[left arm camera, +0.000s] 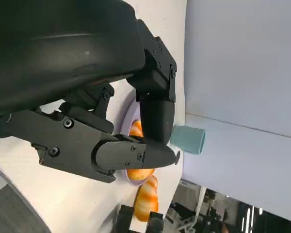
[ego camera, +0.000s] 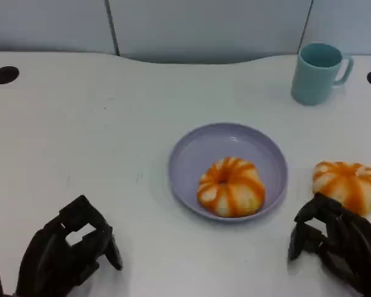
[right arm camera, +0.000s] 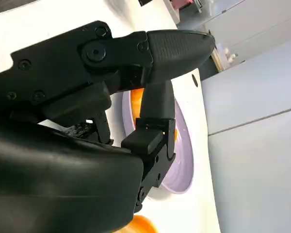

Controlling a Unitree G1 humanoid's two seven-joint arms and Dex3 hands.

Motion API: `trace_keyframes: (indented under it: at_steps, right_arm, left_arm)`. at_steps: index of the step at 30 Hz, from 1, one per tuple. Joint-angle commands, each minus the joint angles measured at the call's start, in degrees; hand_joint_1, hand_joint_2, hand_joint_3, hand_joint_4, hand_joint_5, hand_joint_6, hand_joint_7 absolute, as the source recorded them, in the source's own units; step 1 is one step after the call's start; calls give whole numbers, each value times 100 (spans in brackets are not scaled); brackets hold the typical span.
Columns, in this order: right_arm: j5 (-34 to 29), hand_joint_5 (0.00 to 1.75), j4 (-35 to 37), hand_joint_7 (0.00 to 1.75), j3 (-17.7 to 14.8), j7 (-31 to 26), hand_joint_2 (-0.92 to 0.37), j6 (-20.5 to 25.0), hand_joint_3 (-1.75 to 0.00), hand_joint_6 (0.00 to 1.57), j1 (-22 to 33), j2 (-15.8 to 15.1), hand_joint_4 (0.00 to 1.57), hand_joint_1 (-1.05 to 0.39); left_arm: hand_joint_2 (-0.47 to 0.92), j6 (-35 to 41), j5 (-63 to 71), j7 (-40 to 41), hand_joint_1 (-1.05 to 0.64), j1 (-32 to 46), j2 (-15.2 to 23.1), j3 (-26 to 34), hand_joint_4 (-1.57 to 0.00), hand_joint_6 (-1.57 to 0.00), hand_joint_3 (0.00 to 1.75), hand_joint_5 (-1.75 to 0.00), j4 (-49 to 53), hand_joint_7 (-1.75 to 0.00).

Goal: Grasp the bread from the table and place it into the plate.

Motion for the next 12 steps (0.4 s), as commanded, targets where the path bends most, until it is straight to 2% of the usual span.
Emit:
trace_keyframes:
  at_steps: [1,5,12]
  right_arm:
    - [-59,170,94,135,-49,-100,-92,-36,-38,62,-31,-70,63,-55]
    - [-36,173,201,139,-54,-14,-92,-130,-40,58,-76,-66,61,-55]
    - [-52,173,42,141,1,-133,-92,51,-38,58,-39,-65,60,-55]
  left_arm:
    - [92,-88,47,-68,-53,-105,75,93,-81,-58,34,-175,220,-175]
    - [92,-90,25,-75,-53,-137,65,127,-81,-58,32,-175,283,-175]
    - [92,292,-131,-137,-52,-134,103,156,-80,-57,33,-175,164,-174]
